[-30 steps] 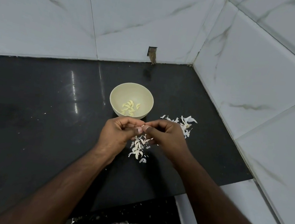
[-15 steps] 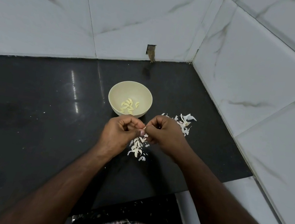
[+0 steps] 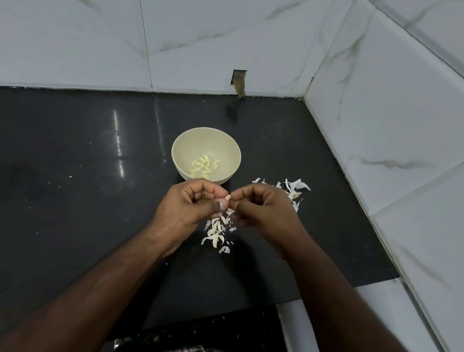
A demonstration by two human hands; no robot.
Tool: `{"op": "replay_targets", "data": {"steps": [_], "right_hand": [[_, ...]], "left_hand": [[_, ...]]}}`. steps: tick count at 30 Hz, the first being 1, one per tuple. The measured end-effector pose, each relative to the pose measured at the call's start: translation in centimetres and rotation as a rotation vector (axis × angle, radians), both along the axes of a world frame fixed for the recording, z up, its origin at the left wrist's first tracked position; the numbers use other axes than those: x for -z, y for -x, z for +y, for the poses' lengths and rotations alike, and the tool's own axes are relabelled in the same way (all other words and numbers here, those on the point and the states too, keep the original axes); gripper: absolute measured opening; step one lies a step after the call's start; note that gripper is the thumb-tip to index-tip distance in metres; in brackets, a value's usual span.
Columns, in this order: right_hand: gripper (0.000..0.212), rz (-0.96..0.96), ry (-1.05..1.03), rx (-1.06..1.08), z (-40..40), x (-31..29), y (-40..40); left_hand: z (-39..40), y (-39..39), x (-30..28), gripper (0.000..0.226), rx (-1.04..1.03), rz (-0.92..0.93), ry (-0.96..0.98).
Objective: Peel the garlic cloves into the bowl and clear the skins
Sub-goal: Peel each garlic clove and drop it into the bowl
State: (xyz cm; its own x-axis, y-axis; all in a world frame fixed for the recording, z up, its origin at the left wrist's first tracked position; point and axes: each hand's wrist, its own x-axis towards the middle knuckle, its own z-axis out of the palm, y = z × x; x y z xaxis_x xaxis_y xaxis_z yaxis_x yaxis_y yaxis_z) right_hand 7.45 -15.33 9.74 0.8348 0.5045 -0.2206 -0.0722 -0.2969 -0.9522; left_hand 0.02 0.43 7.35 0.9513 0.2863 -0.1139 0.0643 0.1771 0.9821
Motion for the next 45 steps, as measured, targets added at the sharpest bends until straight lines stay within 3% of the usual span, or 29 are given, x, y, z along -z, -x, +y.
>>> {"op": "replay_targets", "data": {"steps": [5,21,27,32,36,38,42,45], "right_hand": [[0.010,0.002,-0.063,0.016,-0.1,0.1,0.0],[0.012,-0.103,0.139,0.000,1.4,0.7,-0.2],[0.014,-0.055,0.095,-0.034,0.9,0.7,-0.1],[0.015,0.013,0.040,0.066,0.3,1.0,-0.9],[0.020,-0.069,0.074,0.073,0.1,1.1,-1.4],[0.005,-0.023,0.024,0.055,0.2,1.0,-1.3],[0.010,0.068,-0.043,0.047,0.6,0.9,-1.3],[0.009,0.016,0.003,0.004,0.8,1.1,-1.3]], "left_hand": [[0.0,-0.1,0.2,0.014,-0.001,0.017,-0.042],[0.3,-0.6,0.0,0.017,-0.009,0.078,-0.241],[0.5,-0.9,0.5,0.019,-0.073,0.101,-0.028],[0.5,-0.9,0.9,0.019,-0.070,0.107,0.078],[0.4,-0.9,0.7,0.022,-0.046,0.093,0.045],[0.4,-0.9,0.5,0.023,-0.039,0.082,0.015],[0.5,-1.0,0.3,0.020,-0.044,0.077,-0.040],[0.5,-0.9,0.2,0.017,-0.035,0.069,-0.100]]}}
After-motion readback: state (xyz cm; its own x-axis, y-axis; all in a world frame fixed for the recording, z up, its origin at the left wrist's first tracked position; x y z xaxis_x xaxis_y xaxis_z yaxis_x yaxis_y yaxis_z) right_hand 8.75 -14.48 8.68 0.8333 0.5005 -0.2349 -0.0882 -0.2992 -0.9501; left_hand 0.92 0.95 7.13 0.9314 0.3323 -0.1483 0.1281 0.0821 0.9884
